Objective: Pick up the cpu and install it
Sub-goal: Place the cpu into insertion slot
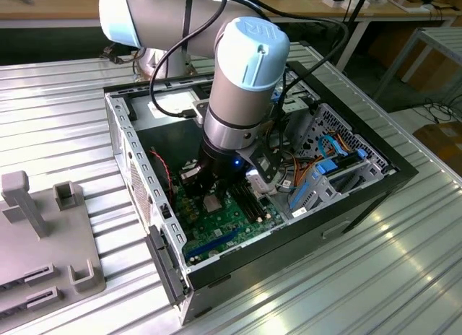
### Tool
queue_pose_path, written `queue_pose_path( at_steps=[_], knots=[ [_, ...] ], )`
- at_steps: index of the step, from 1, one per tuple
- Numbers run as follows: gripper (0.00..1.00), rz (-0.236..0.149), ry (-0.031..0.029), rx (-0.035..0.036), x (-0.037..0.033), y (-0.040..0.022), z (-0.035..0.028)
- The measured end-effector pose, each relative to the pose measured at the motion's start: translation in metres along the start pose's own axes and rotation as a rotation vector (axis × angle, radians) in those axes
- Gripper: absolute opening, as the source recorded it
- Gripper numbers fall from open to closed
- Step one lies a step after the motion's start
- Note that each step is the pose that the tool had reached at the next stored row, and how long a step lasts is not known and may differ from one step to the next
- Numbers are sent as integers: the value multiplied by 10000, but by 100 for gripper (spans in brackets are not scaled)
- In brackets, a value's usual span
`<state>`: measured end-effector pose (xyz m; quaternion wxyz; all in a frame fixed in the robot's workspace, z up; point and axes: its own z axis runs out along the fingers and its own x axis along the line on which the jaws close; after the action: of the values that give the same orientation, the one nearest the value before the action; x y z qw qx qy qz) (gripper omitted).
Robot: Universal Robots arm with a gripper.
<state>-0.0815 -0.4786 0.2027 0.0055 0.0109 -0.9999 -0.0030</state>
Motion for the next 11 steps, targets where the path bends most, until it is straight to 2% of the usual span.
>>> queue_pose_path(
  at_steps=[11],
  knots=[
    [52,2,0,-1,3,-3,8]
  ],
)
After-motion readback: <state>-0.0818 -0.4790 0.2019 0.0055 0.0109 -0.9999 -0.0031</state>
